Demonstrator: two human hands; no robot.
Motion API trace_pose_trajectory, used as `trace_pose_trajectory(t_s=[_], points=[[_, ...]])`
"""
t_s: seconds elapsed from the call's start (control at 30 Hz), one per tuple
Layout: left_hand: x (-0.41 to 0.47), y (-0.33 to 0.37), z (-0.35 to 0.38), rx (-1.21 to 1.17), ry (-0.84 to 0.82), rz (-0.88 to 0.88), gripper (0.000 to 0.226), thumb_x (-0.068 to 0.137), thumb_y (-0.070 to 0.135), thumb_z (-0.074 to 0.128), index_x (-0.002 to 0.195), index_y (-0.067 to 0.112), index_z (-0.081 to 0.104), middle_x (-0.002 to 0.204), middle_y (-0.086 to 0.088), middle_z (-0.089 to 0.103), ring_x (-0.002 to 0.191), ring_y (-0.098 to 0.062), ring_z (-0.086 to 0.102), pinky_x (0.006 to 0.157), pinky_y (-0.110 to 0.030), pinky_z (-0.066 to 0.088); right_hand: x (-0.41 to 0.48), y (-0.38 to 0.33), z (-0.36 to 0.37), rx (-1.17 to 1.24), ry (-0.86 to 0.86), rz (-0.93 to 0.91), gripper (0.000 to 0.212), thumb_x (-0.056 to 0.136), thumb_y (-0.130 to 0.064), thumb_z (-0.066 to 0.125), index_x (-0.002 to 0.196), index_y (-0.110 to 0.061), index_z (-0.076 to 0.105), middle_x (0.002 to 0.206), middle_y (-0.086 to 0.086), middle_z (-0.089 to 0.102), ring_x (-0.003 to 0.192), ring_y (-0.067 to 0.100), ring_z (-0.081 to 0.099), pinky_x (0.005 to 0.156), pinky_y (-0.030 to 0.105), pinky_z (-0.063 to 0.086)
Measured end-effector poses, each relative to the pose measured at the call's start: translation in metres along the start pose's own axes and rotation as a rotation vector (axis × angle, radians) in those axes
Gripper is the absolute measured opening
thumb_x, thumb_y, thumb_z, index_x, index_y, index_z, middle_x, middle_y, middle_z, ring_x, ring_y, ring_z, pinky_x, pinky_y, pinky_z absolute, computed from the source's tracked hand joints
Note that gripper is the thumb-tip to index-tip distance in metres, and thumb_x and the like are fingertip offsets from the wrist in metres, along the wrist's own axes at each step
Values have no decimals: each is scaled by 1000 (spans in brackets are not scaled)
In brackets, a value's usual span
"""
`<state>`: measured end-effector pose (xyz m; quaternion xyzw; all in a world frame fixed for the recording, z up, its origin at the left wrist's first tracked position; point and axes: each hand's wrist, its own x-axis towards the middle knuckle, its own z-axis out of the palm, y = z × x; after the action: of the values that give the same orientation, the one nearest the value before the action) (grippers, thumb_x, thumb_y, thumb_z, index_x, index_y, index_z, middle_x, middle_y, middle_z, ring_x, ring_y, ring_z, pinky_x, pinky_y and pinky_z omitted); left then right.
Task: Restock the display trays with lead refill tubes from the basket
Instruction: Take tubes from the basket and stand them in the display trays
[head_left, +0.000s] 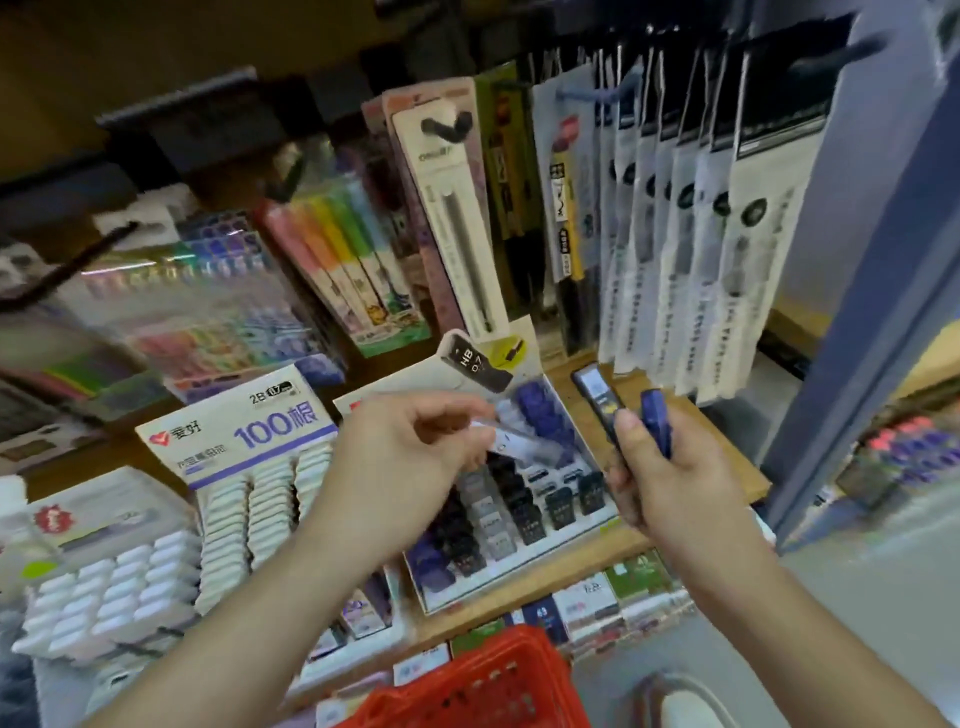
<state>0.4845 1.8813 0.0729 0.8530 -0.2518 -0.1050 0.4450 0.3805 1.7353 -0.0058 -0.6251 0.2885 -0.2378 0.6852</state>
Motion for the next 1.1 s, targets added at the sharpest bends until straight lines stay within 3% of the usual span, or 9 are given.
trace_pose_trajectory(t_s=[0.13,0.37,0.6,0.73,0.83,0.93,1.0,1.1], points=[[22,-5,10,274,-27,140,17,86,20,68,91,35,74,79,19,71,76,1,65,83,-26,53,2,12,-17,-7,79,48,36,102,-29,48,67,-25,46,55,-3,47,43,8,36,54,31,28],[34,-13,38,578,-132,245,18,89,25,65,105,24,72,98,5,73,97,-16,64,90,-33,50,-5,10,-22,137,32,107,29,103,-26,46,75,-18,43,59,-2,48,39,5,30,40,17,27],[38,-17,43,626,-169,297,17,88,23,67,103,22,74,100,3,70,98,-17,60,89,-33,47,-10,10,-25,177,-1,158,35,102,-28,47,70,-16,53,51,-3,42,39,4,30,40,15,27],[42,-16,48,714,-197,287,14,87,20,67,100,20,72,92,4,69,90,-16,62,82,-29,49,-13,9,-24,183,-55,192,25,102,-24,48,84,-8,54,44,-10,42,39,3,28,39,15,26],[43,-17,51,702,-187,239,11,84,20,70,95,22,70,86,6,71,86,-12,64,76,-23,48,-15,6,-24,236,-60,177,23,101,-23,50,82,-10,51,48,-10,45,38,2,27,38,14,25],[42,-14,50,771,-170,281,12,88,25,66,96,23,74,93,4,70,90,-16,62,80,-25,48,-16,6,-24,272,-66,182,23,100,-23,51,80,-12,49,54,-5,45,38,3,26,37,15,24],[39,-7,48,644,-130,258,16,91,23,61,100,24,74,96,6,69,91,-14,61,85,-28,48,-16,7,-24,274,-84,185,27,100,-26,52,77,-12,48,55,-4,44,39,5,25,38,16,24],[29,8,45,-26,-255,14,22,92,15,60,109,25,70,93,4,72,82,-12,66,83,-29,55,-16,8,-25,280,-120,193,29,99,-26,53,74,-12,47,56,-3,44,41,6,24,39,17,24]])
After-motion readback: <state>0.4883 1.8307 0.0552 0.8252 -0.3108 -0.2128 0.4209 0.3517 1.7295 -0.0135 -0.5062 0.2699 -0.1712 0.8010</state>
